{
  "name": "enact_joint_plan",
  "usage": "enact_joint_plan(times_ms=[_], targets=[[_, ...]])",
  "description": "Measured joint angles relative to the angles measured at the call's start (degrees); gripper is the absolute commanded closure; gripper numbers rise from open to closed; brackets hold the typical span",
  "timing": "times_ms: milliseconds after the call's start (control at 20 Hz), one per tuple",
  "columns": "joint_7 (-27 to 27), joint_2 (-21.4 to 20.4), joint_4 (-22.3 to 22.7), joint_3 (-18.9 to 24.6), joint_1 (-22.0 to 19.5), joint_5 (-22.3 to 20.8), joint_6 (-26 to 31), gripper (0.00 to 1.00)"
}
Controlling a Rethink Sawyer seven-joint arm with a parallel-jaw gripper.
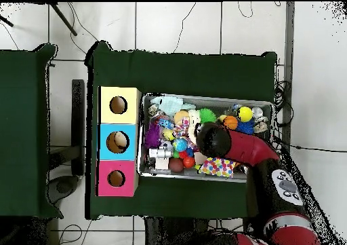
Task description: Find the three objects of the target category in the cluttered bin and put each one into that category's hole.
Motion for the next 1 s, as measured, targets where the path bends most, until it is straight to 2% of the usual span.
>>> enact_joint_plan(times_ms=[400,650,1000], targets=[[1.08,-0.64,3.33,-2.70,2.64,5.33,-0.11,0.00],[1.57,-1.53,3.58,-3.70,3.44,6.79,0.41,0.00],[1.57,-3.92,3.33,-3.64,3.45,7.81,6.53,0.00]])
